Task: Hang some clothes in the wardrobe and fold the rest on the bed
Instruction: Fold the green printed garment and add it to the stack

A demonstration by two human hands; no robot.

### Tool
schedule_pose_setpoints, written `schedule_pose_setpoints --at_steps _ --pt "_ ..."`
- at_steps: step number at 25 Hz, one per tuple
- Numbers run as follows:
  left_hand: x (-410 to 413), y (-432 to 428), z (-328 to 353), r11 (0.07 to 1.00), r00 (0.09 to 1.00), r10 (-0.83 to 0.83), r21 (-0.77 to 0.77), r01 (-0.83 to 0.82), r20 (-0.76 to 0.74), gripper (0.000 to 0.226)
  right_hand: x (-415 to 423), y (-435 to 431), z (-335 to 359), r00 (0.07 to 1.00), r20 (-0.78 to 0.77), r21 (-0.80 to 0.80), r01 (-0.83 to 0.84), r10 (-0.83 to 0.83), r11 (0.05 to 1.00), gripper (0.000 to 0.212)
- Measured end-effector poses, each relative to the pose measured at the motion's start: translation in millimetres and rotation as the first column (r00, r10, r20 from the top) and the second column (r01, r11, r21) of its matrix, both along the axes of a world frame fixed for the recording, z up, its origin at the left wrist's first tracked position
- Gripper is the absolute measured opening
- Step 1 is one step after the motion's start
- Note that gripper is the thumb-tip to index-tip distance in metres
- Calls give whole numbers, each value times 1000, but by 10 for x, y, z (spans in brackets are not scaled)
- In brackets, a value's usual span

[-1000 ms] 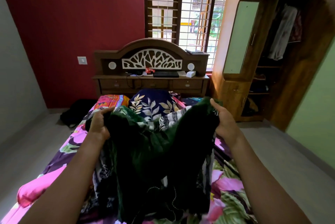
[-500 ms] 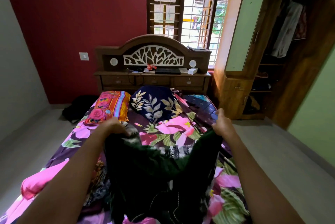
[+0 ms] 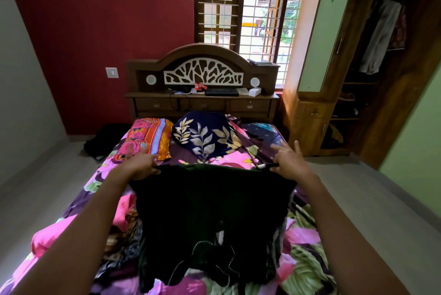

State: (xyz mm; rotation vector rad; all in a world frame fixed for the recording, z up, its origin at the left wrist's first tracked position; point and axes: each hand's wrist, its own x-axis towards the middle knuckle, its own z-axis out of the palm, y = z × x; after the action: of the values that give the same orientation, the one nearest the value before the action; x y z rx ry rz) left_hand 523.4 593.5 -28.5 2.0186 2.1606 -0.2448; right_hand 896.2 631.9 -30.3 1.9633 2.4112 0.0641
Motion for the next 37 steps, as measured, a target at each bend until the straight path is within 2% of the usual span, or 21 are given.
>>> schedule_pose_setpoints --at_steps 1,2,3,4,5,6,8,9,10,12,15,16,19,21,23,26,28,29,32,35,37 --pt "43 -68 76 1000 951 11 -31 -1 308 36 20 -20 90 981 -189 -132 -58 32 990 15" --pt "103 -171 181 998 767 42 -69 3 640 36 13 -91 222 907 -421 -339 -145 -12 930 15" --pt "176 -259 285 995 477 94 -92 -27 874 33 11 -150 341 777 -621 -475 -261 -109 840 17" --pt "194 -273 357 992 262 112 -92 -87 959 27 20 -155 432 642 -741 -495 -324 -197 806 13" --pt "175 -220 398 985 158 99 -74 -158 983 21 29 -102 511 551 -791 -476 -280 -266 834 14" --pt "184 -165 443 971 199 69 -20 -239 978 20 30 -30 584 491 -814 -439 -168 -311 883 21" --pt "220 -29 471 914 606 40 216 -343 795 27 -56 43 678 425 -836 -350 72 -346 934 23" --pt "279 32 466 878 708 17 328 -348 706 30 -139 47 712 385 -856 -332 100 -344 938 21" --pt "370 79 477 866 715 -7 361 -345 699 31 -255 18 751 344 -880 -326 62 -326 943 19" --pt "603 121 492 868 623 -109 379 -319 775 29 -529 -98 791 258 -926 -303 -70 -277 950 15" --pt "1003 72 555 916 238 -188 258 -307 953 26 -967 -248 749 106 -953 -303 -266 -284 915 8" --pt "1082 70 565 934 172 -189 231 -274 967 27 -1085 -281 755 95 -957 -289 -295 -273 911 4" --pt "1054 -13 593 972 215 -202 222 -76 956 34 -1222 -370 776 79 -950 -306 -421 -301 854 17" --pt "881 -39 514 952 362 -305 292 91 881 48 -1167 -424 770 106 -936 -338 -541 -337 770 21" --pt "744 -72 455 939 419 -344 319 131 840 48 -1045 -387 737 194 -952 -302 -481 -236 823 17" --pt "720 -162 543 951 400 -308 289 109 863 65 -832 -249 681 378 -909 46 -335 179 941 34" --pt "725 -183 595 930 421 -362 292 222 832 83 -809 -207 623 554 -694 197 -469 461 861 39" --pt "742 -195 629 918 442 -380 273 287 813 90 -830 -210 586 590 -603 207 -535 537 819 35" --pt "770 -207 689 886 527 -445 270 376 724 89 -889 -282 535 604 -539 151 -616 586 773 28" --pt "691 -250 723 879 528 -470 318 356 707 75 -751 -249 450 788 -326 -83 -574 522 815 42" --pt "537 -258 761 885 513 -466 383 266 721 69 -568 -182 349 881 -162 -106 -463 445 880 43"
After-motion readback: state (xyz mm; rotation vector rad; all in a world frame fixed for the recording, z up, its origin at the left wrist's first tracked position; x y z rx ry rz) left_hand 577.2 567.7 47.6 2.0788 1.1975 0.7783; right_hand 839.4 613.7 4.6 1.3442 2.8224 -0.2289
